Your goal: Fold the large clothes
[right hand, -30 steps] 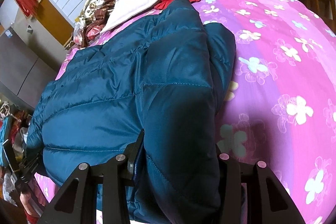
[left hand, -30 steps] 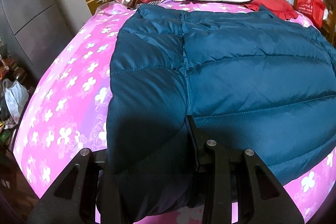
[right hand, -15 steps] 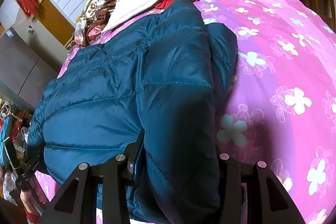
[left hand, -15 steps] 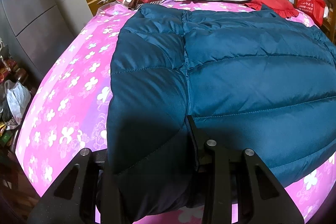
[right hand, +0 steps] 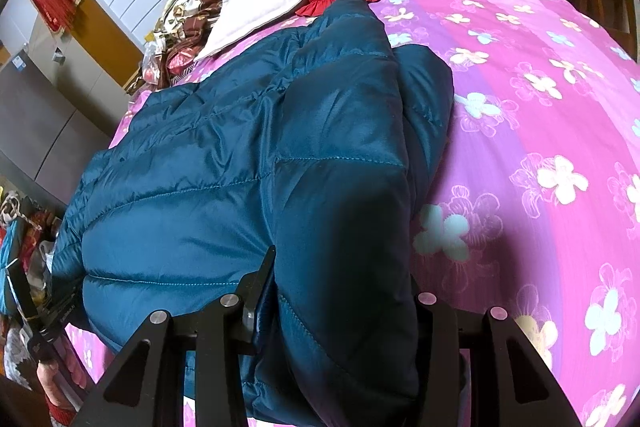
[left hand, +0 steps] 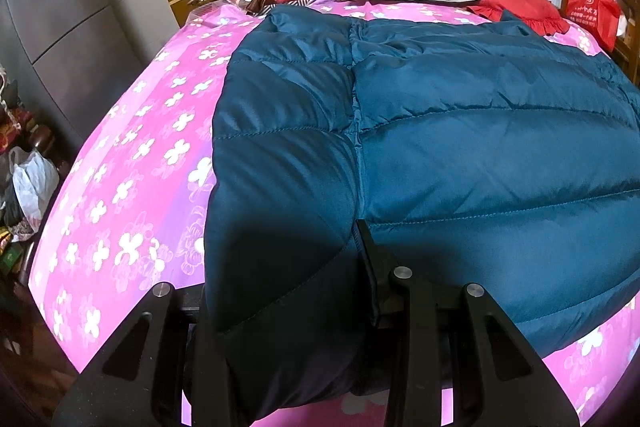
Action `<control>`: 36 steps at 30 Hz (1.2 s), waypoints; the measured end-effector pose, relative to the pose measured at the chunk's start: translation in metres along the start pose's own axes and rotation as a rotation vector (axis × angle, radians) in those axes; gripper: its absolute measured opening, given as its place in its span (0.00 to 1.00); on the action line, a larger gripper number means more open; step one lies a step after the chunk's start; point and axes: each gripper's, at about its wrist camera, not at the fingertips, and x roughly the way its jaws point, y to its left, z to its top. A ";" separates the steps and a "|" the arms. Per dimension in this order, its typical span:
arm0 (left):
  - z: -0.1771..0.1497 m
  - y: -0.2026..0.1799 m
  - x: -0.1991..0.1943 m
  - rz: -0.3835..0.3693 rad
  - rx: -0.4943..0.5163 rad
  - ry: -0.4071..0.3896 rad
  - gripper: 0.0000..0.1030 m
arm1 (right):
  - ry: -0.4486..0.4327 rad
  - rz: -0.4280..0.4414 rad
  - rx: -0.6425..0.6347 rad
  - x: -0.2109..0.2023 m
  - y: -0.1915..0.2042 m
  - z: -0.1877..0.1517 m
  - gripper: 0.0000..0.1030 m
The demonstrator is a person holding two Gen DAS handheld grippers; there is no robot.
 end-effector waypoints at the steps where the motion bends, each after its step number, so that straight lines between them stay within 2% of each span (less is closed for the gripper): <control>1: 0.000 0.000 -0.001 0.000 0.000 0.001 0.32 | -0.001 -0.002 -0.004 -0.002 0.001 -0.003 0.42; 22: -0.011 0.006 -0.010 -0.007 -0.027 0.008 0.32 | -0.023 -0.019 -0.017 -0.013 0.000 -0.020 0.42; 25: -0.012 0.009 -0.012 -0.012 -0.038 0.014 0.33 | -0.032 -0.056 -0.025 -0.014 0.004 -0.018 0.45; 28: -0.012 0.012 -0.014 -0.021 -0.053 0.027 0.33 | -0.056 -0.117 -0.039 -0.016 0.011 -0.019 0.55; 31: -0.013 0.017 -0.019 -0.038 -0.075 0.043 0.33 | -0.066 -0.168 -0.062 -0.019 0.017 -0.020 0.57; 36: -0.017 0.027 -0.030 -0.070 -0.113 0.061 0.33 | -0.079 -0.153 -0.006 -0.032 0.008 -0.020 0.58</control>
